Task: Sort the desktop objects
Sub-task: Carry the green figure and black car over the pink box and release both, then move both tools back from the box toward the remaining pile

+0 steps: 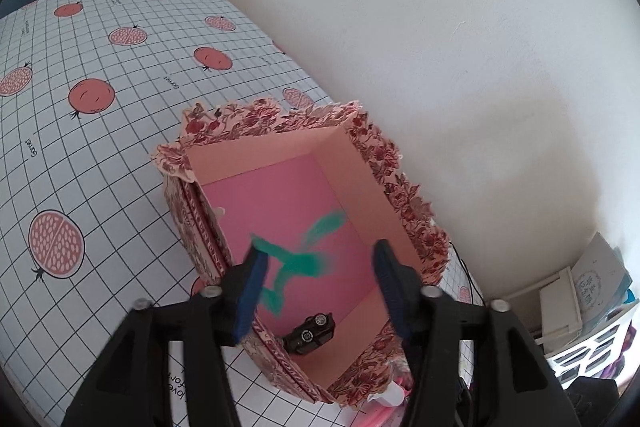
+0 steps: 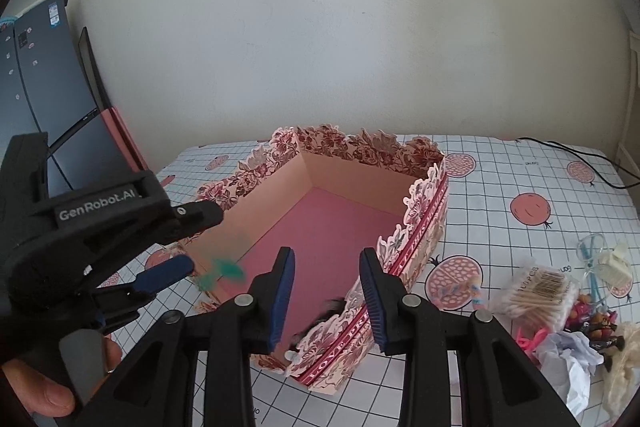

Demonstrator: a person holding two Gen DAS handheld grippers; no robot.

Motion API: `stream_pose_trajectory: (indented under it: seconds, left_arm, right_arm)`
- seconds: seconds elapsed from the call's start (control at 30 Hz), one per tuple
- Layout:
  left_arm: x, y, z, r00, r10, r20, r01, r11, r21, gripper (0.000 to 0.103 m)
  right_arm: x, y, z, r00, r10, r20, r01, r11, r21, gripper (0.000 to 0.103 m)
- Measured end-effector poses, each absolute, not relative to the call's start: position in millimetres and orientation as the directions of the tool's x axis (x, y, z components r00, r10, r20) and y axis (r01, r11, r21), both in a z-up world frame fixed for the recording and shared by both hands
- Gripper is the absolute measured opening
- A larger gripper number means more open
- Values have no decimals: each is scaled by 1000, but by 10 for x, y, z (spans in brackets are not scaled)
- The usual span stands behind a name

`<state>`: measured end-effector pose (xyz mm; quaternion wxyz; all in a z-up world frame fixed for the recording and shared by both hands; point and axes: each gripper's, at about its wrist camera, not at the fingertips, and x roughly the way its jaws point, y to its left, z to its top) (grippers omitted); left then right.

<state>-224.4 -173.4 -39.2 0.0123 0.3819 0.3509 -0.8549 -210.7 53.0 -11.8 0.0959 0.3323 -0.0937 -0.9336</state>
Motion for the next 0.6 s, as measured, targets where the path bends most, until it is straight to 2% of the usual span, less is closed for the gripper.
stream_pose_trajectory:
  seconds: [0.33, 0.43, 0.6]
  left_arm:
    - [-2230, -1739, -387, -703, 225, -675, 303, -764, -570, 64]
    - [-2231, -1711, -379, -702, 223, -677, 299, -769, -564, 70]
    - [-2217, -1678, -344, -702, 217, -679, 295, -778, -554, 70]
  right_arm:
    - [-2101, 582, -73, -759, -233, -608, 109, -966, 233, 37]
    - [-2104, 612, -64, -759, -229, -609, 101, -966, 237, 37]
    - [-2110, 669, -39, -761, -219, -611, 87, -967, 239, 37]
